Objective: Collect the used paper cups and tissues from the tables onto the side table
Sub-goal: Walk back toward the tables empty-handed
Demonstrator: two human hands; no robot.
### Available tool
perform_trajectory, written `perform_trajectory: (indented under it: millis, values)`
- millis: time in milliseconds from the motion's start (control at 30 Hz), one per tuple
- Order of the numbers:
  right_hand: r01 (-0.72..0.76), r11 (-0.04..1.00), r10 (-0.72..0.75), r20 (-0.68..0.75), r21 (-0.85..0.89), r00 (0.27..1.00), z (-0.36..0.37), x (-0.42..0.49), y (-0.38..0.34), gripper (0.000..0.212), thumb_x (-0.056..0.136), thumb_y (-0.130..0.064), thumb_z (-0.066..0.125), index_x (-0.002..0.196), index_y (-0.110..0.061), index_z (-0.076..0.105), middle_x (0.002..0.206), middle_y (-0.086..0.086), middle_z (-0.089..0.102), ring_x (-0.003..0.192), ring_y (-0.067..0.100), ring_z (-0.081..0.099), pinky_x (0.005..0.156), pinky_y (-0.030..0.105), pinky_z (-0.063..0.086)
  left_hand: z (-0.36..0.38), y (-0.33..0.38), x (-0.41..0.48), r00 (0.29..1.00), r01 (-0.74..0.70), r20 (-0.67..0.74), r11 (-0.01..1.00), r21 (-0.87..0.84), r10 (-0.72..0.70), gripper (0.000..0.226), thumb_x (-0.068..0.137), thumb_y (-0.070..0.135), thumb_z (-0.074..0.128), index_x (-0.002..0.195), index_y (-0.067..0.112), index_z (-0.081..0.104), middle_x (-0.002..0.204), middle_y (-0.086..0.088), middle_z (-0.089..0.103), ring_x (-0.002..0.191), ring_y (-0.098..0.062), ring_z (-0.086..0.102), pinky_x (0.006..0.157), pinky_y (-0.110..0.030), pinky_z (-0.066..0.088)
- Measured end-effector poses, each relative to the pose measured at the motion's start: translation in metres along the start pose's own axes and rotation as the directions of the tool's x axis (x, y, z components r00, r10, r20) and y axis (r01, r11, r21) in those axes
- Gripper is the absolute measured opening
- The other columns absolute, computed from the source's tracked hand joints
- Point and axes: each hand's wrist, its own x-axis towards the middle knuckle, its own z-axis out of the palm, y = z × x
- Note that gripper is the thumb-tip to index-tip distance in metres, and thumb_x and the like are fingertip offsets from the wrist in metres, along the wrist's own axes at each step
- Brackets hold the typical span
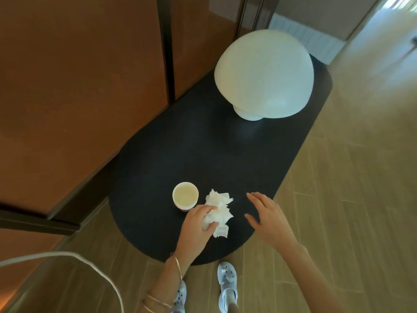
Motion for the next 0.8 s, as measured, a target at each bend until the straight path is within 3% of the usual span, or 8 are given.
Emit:
perform_trajectory:
  millis: [133,267,400,533,700,800]
  values:
    - [0.032,0.999,-0.031,0.038,-0.009,0.999,0.003,0.010,0.026,0.055,0.088,-0.032,0.057,0.138,-0.018,0.038,0.139,0.000,0.043,0.129,0.016,0.039,0.107,0.033,0.030,0.041,-0.006,0.027,0.991,0.077,-0.110,0.997,0.016,-0.075,0.028,0.083,0.015,0.066,0.110,0.017,0.059,0.114,0.003,0.057,0.107,-0.010,0.049,0.090,-0.013,0.034]
    - [0.094,0.996,-0.093,0.051,-0.001,0.994,0.008,0.024,0.052,0.054,0.087,-0.030,0.060,0.136,-0.016,0.041,0.138,0.002,0.045,0.128,0.018,0.040,0.107,0.034,0.030,0.082,-0.023,0.057,0.973,0.174,-0.181,0.973,0.149,-0.146,0.033,0.086,0.015,0.062,0.119,0.016,0.055,0.125,0.001,0.054,0.115,-0.012,0.047,0.093,-0.016,0.033]
    - [0.159,0.987,-0.158,0.091,-0.004,0.983,0.011,0.045,0.077,0.055,0.087,-0.031,0.059,0.137,-0.017,0.039,0.141,0.002,0.042,0.130,0.019,0.038,0.109,0.034,0.027,0.112,-0.043,0.067,0.972,0.229,-0.122,0.925,0.303,-0.201,0.043,0.089,0.019,0.057,0.131,0.021,0.046,0.138,0.002,0.044,0.128,-0.015,0.035,0.105,-0.026,0.029]
    - [0.252,0.967,-0.246,0.157,-0.021,0.956,0.011,0.054,0.092,0.058,0.089,-0.033,0.054,0.141,-0.019,0.032,0.146,0.001,0.035,0.136,0.016,0.029,0.112,0.031,0.015,0.116,-0.050,0.057,0.959,0.283,-0.100,0.862,0.420,-0.267,0.055,0.091,0.026,0.055,0.141,0.025,0.031,0.147,0.004,0.032,0.134,-0.016,0.027,0.111,-0.030,0.027]
    - [0.305,0.952,-0.296,0.217,-0.006,0.930,0.004,0.061,0.092,0.059,0.091,-0.035,0.052,0.143,-0.021,0.027,0.149,0.000,0.030,0.138,0.015,0.024,0.113,0.032,0.017,0.102,-0.040,0.038,0.959,0.284,-0.102,0.869,0.405,-0.266,0.067,0.087,0.030,0.062,0.143,0.028,0.026,0.150,0.006,0.026,0.135,-0.015,0.025,0.111,-0.031,0.024]
    - [0.342,0.940,-0.339,0.182,0.015,0.923,-0.001,0.064,0.086,0.059,0.091,-0.034,0.053,0.143,-0.021,0.028,0.148,-0.001,0.031,0.138,0.015,0.024,0.113,0.031,0.017,0.091,-0.031,0.026,0.954,0.300,-0.127,0.856,0.420,-0.272,0.064,0.089,0.034,0.057,0.144,0.029,0.024,0.152,0.009,0.022,0.136,-0.014,0.025,0.110,-0.030,0.025]
